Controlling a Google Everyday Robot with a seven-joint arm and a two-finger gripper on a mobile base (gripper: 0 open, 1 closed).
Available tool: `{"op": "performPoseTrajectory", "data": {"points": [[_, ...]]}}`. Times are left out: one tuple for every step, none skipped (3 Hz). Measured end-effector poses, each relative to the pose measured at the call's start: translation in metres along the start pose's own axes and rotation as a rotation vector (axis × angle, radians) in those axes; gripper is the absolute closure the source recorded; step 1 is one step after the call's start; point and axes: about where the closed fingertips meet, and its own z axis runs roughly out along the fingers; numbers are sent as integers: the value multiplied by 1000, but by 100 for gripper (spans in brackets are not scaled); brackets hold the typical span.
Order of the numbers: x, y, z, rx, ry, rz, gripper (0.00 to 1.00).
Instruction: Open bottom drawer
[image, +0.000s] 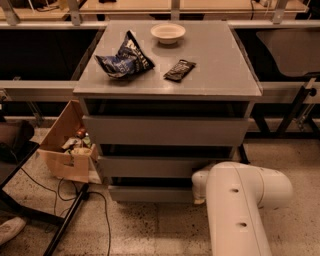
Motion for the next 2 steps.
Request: {"op": "performPoseTrajectory", "data": {"points": [[0,-1,-8,0,0,0,88],[-1,-2,-16,0,0,0,100]]}}
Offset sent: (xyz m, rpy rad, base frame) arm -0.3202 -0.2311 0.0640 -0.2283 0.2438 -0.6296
